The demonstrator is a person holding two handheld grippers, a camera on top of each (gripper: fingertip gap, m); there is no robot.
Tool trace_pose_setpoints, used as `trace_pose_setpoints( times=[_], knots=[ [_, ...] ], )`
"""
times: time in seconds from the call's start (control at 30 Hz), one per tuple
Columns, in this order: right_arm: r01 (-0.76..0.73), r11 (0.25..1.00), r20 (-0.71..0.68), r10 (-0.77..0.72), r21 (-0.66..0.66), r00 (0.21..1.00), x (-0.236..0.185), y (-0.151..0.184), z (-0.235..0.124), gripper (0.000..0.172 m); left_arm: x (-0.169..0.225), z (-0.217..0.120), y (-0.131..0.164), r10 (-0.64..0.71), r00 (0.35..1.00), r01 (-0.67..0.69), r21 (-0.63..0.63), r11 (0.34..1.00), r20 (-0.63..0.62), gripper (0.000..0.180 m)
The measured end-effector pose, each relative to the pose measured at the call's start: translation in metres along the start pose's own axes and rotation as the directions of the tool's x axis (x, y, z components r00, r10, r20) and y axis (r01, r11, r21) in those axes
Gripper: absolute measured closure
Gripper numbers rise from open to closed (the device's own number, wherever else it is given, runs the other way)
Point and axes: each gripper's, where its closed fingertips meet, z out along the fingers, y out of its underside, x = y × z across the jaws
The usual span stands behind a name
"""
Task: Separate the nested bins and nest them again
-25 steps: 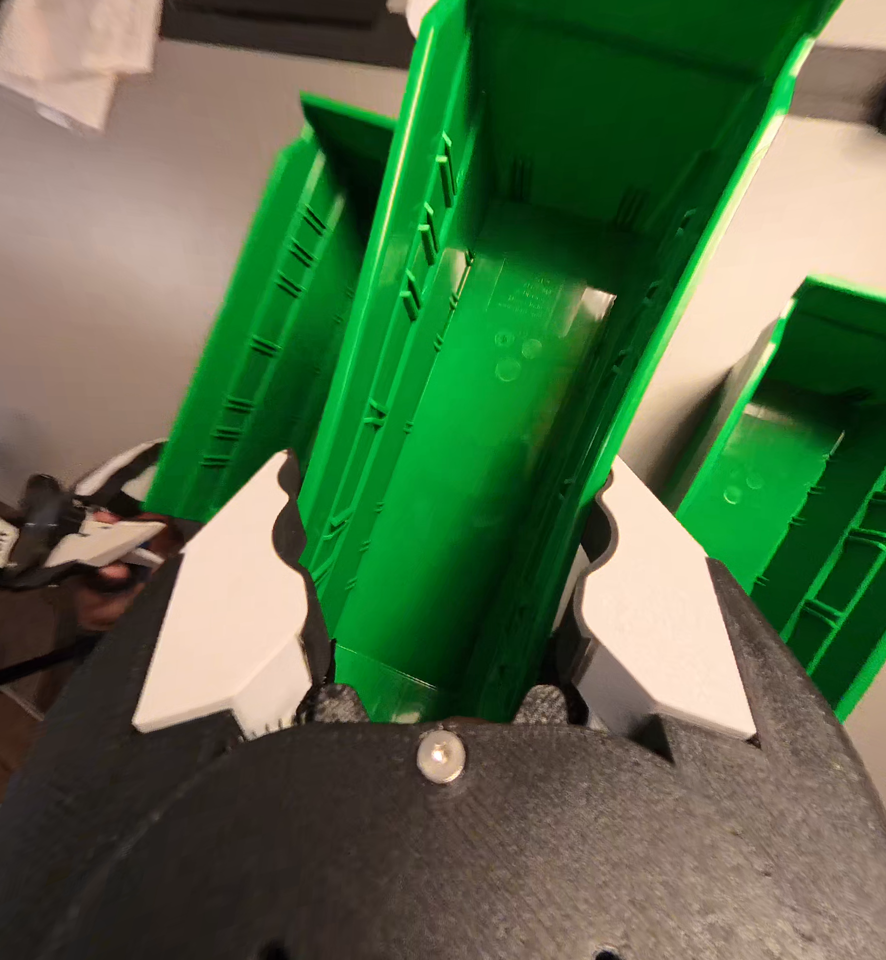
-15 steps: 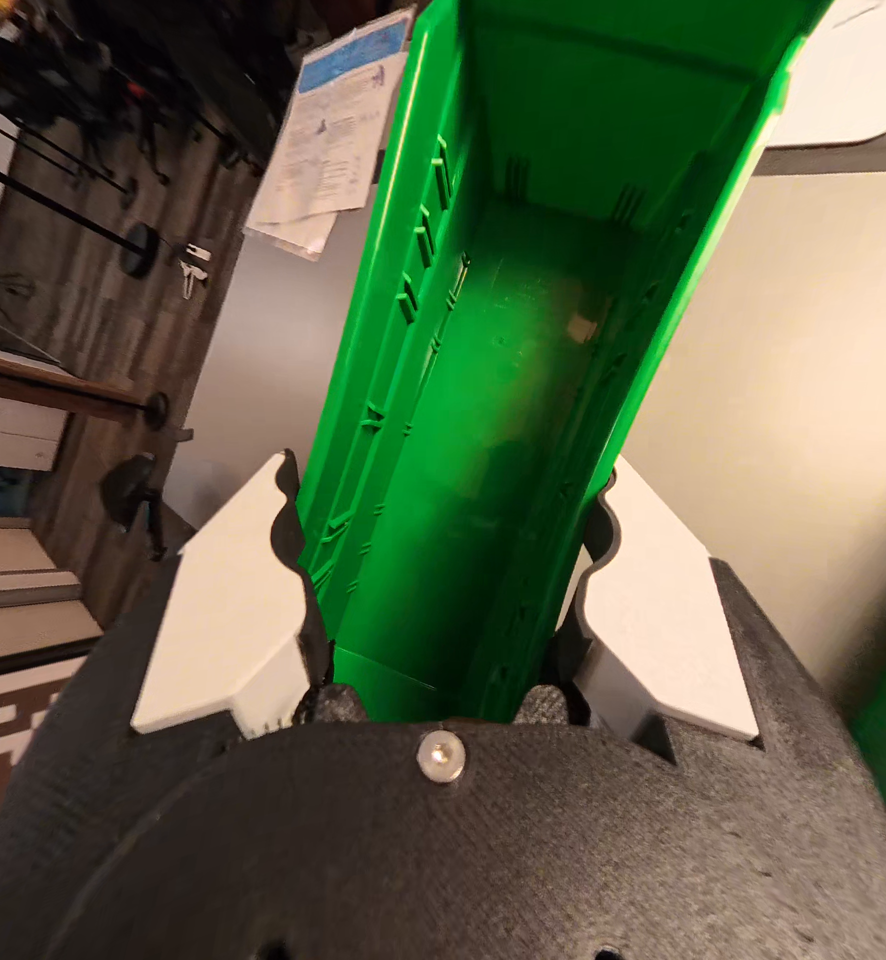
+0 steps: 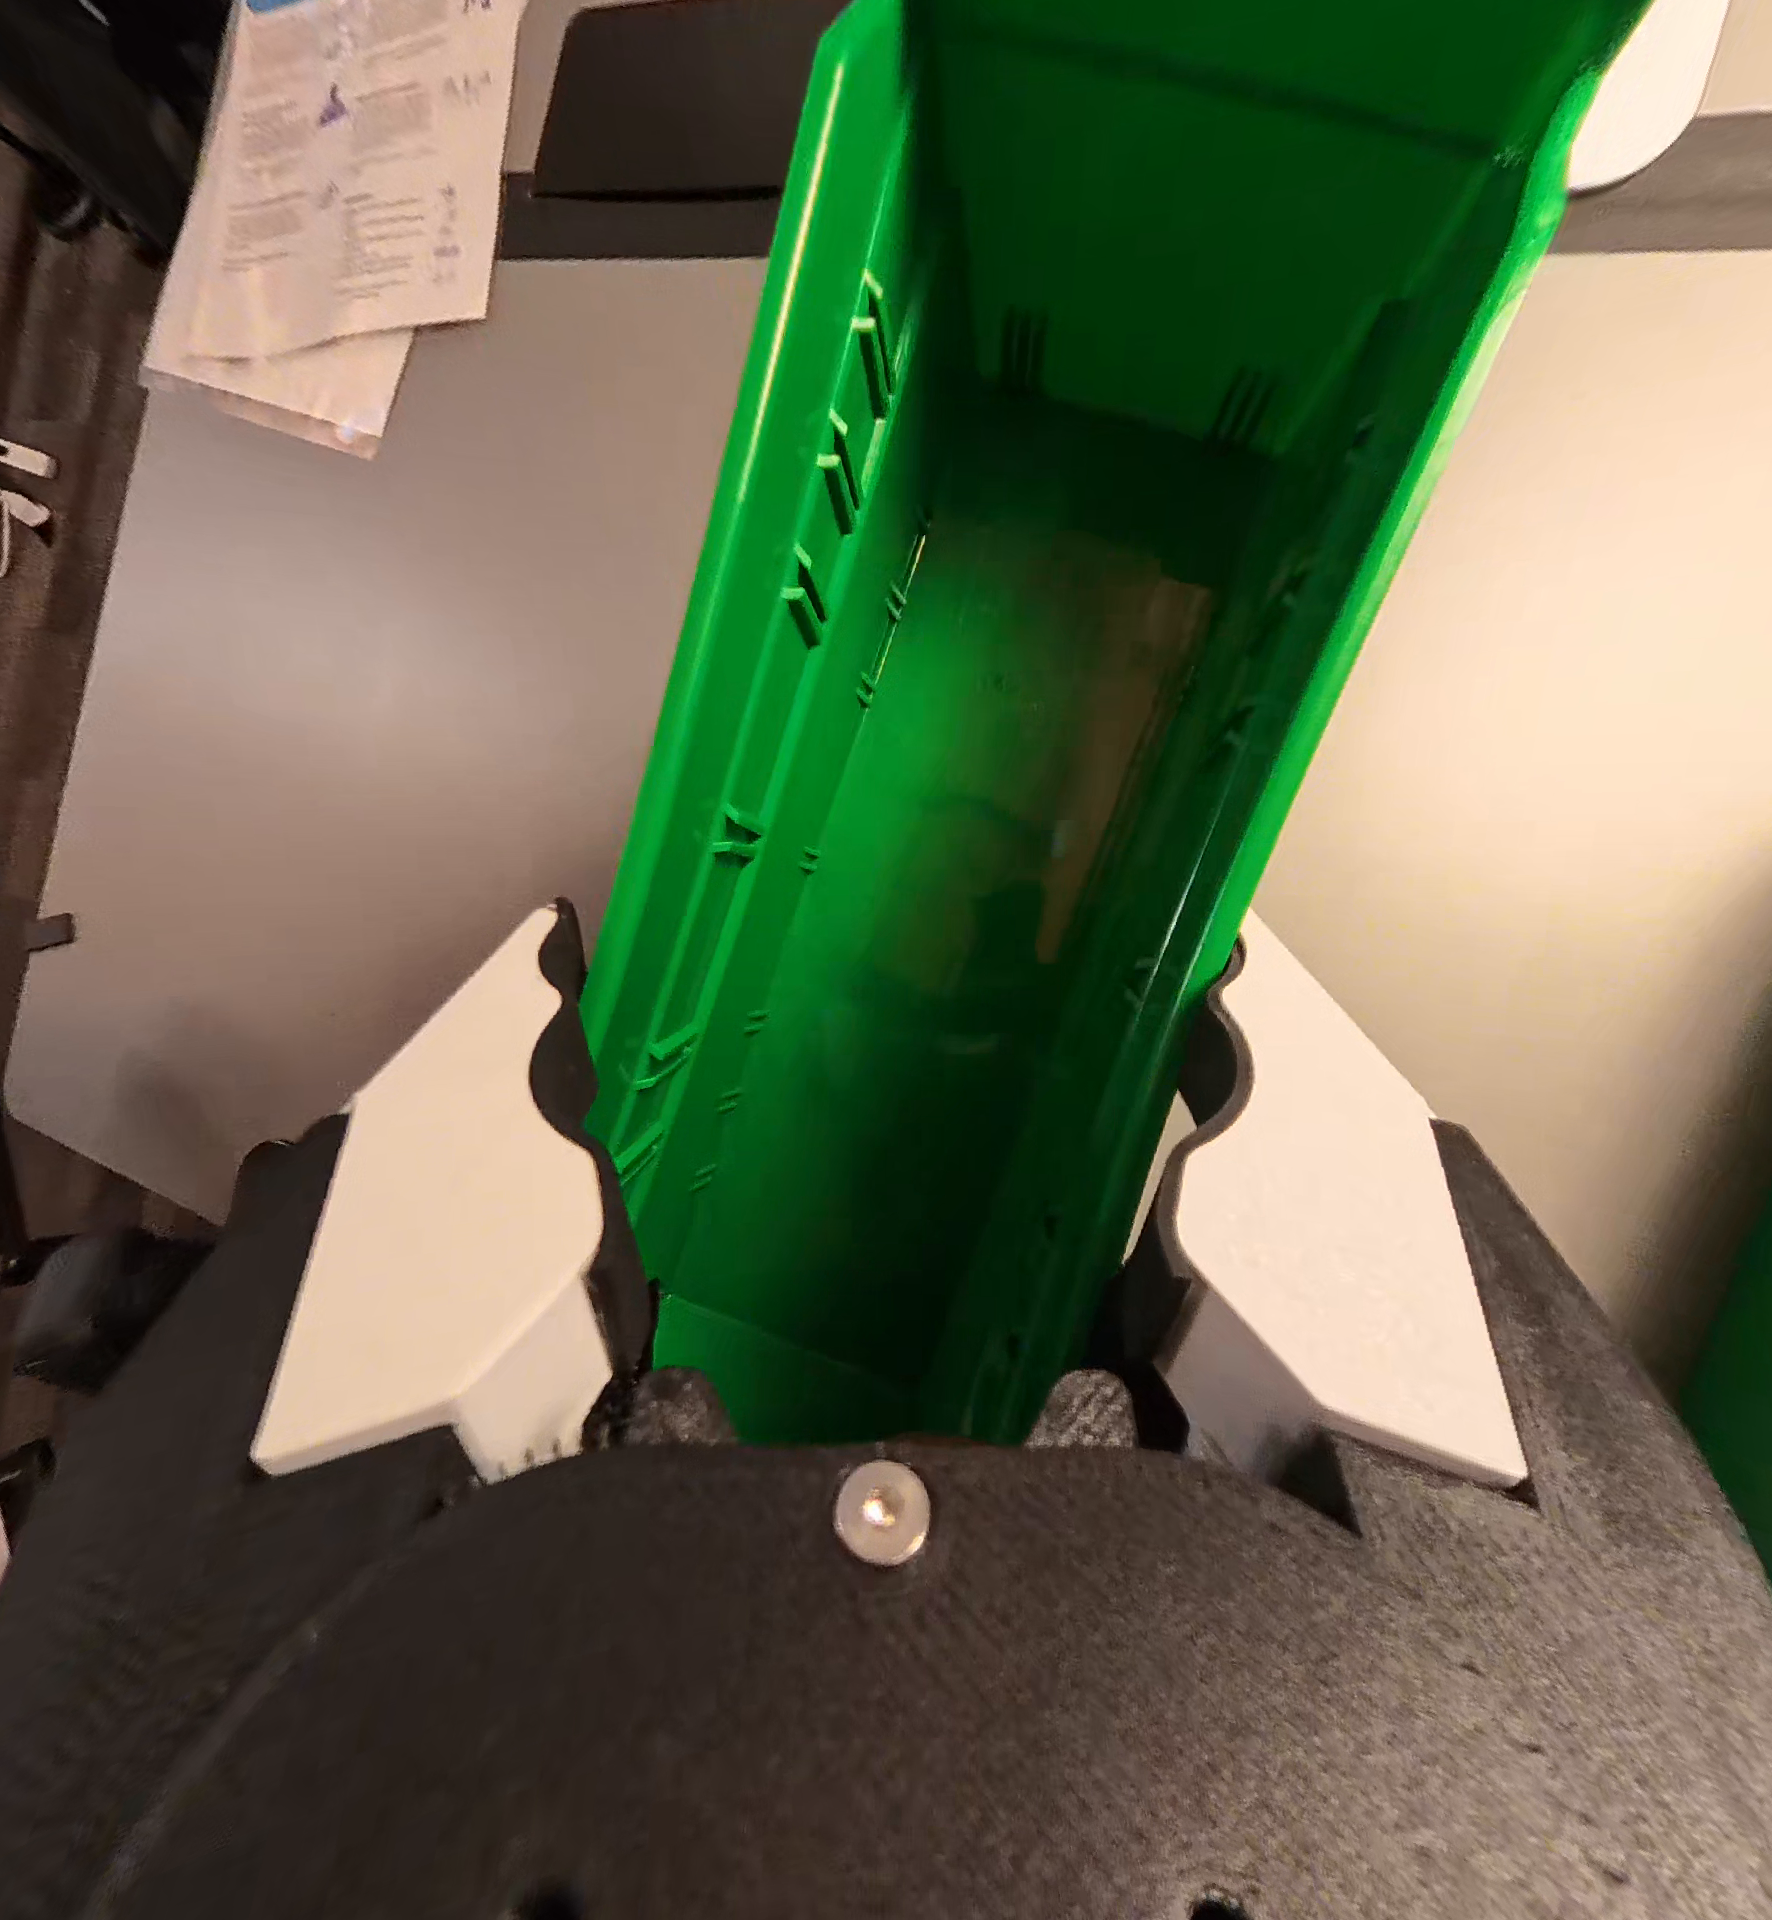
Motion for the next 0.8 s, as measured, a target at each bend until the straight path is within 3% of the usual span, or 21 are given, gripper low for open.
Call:
trace_pose_setpoints(
  times=[0.33,0.47,0.63,0.8],
  knots=[
    [-0.014,0.999,-0.06,0.012,-0.04,0.998,0.02,0.013,0.038,0.051,0.0,0.0,0.0,-0.003,1.0,0.003,-0.003,1.0,-0.006,0.097],
    [0.007,0.999,-0.084,-0.011,-0.042,0.996,0.021,0.011,0.044,0.041,0.0,0.0,0.001,-0.005,1.0,0.005,-0.005,1.0,-0.008,0.097],
    [0.041,0.999,-0.009,-0.041,-0.009,0.999,0.007,0.007,0.037,0.032,0.001,0.001,0.001,-0.006,1.0,0.006,-0.008,1.0,-0.011,0.097],
    [0.093,0.995,0.094,-0.097,0.047,0.991,0.002,0.007,0.009,0.032,0.001,0.0,0.001,-0.008,1.0,0.008,-0.004,1.0,-0.014,0.097]
  ],
)
